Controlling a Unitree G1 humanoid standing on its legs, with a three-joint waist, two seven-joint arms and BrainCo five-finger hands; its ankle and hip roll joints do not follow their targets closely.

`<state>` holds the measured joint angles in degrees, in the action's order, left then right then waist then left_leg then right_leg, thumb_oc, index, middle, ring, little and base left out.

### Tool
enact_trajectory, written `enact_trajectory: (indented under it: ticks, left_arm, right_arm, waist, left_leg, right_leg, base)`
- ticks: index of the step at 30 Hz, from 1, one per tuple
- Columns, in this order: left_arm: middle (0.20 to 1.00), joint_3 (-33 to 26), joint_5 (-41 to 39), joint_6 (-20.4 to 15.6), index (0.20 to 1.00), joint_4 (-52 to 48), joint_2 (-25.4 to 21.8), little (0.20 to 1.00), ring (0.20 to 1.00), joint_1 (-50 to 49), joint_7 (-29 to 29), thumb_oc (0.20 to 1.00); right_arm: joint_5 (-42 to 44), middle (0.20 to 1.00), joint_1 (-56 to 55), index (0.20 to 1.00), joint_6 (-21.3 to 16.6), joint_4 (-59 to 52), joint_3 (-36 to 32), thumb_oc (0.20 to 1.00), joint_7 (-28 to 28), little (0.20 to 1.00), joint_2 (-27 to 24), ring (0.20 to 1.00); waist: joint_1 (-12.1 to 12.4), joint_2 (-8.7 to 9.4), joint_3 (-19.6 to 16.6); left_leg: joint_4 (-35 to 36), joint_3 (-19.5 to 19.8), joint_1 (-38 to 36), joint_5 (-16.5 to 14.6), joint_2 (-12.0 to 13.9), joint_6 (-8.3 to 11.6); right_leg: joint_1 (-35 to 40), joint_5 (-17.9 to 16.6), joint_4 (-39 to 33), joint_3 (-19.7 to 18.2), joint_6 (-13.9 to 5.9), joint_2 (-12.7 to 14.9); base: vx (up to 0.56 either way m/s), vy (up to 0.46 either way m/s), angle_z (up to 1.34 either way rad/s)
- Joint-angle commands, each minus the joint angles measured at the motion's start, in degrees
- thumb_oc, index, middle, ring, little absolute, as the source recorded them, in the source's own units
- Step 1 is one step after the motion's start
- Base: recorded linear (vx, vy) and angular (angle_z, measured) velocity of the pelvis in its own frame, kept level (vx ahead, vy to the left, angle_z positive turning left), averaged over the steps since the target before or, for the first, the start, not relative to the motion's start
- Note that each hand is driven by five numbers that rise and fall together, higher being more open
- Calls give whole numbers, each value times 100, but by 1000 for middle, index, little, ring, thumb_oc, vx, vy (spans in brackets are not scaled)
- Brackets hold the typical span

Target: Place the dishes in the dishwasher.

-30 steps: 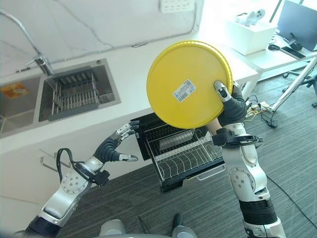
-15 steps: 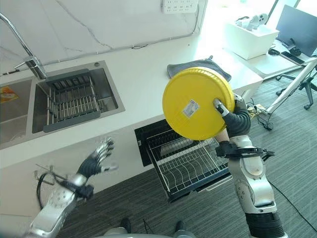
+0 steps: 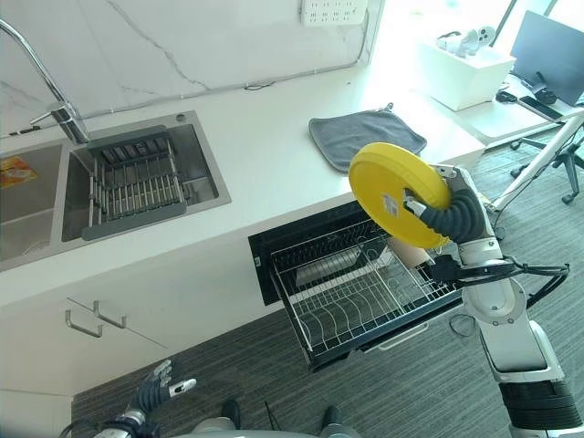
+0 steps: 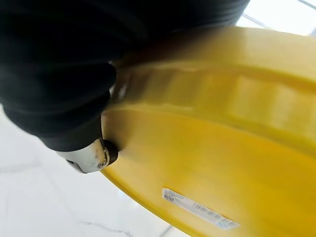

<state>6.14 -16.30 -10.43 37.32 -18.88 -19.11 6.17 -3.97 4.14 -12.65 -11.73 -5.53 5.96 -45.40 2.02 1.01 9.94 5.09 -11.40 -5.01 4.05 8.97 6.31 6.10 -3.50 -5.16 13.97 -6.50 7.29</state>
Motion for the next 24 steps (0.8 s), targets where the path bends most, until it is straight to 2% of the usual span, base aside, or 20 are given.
enact_trajectory:
  ticks: [1, 5, 8, 14, 18, 24]
  left_arm:
    - [1000, 0, 146, -252, 1000, 20, -229, 1000, 1000, 324, 26, 1000]
    - [1000, -166, 131, -269, 1000, 471, -164, 1000, 1000, 373, 75, 1000]
    - [1000, -240, 113, -267, 1000, 681, -138, 1000, 1000, 412, 1, 1000]
    - [1000, -288, 164, -248, 1000, 742, -252, 1000, 1000, 506, -10, 1000]
    - [1000, -238, -30, -151, 1000, 528, -405, 1000, 1000, 599, -49, 1000]
    - [1000, -245, -129, -131, 1000, 486, -560, 1000, 1000, 665, -42, 1000]
  right_arm:
    - [-253, 200, 482, 200, -603, -320, -228, 200, -119, 200, -401, 200]
    - [-826, 200, 652, 200, -850, -204, 121, 200, -302, 200, -567, 200]
    - [-983, 200, 808, 200, -834, -97, 380, 200, -413, 200, -709, 200]
    - [-1487, 200, 988, 200, -1044, 350, 822, 200, -477, 200, -959, 200]
    - [-1903, 200, 1222, 200, -1241, 821, 1185, 200, -230, 200, -1170, 200]
    - [-2294, 200, 1334, 200, -1337, 1662, 1653, 200, 204, 200, -1230, 200]
  waist:
    - [208, 56, -253]
    - [251, 71, -286]
    - [288, 84, -299]
    - [387, 101, -203]
    - [469, 89, 100]
    - [555, 70, 363]
  left_leg:
    - [-9, 85, -42, -302, 589, 262]
    - [-9, 106, -77, -316, 563, 254]
    - [-9, 141, -101, -324, 544, 244]
    - [-79, 332, -163, -327, 412, 173]
    - [-935, 632, 262, -587, 299, 164]
    - [-1273, 816, 485, -656, 269, 137]
  right_leg:
    - [114, 168, 16, 435, -603, 733]
    - [148, 194, 16, 445, -586, 707]
    - [211, 225, 16, 483, -563, 686]
    - [398, 413, 165, 451, -431, 555]
    - [187, 662, 767, 355, -300, 549]
    - [-12, 769, 1148, 361, -250, 575]
  base:
    - [0, 0, 0]
    - [0, 0, 0]
    - [39, -12, 5]
    - [26, -24, 7]
    - [-53, -18, 5]
    - [-34, -12, 15]
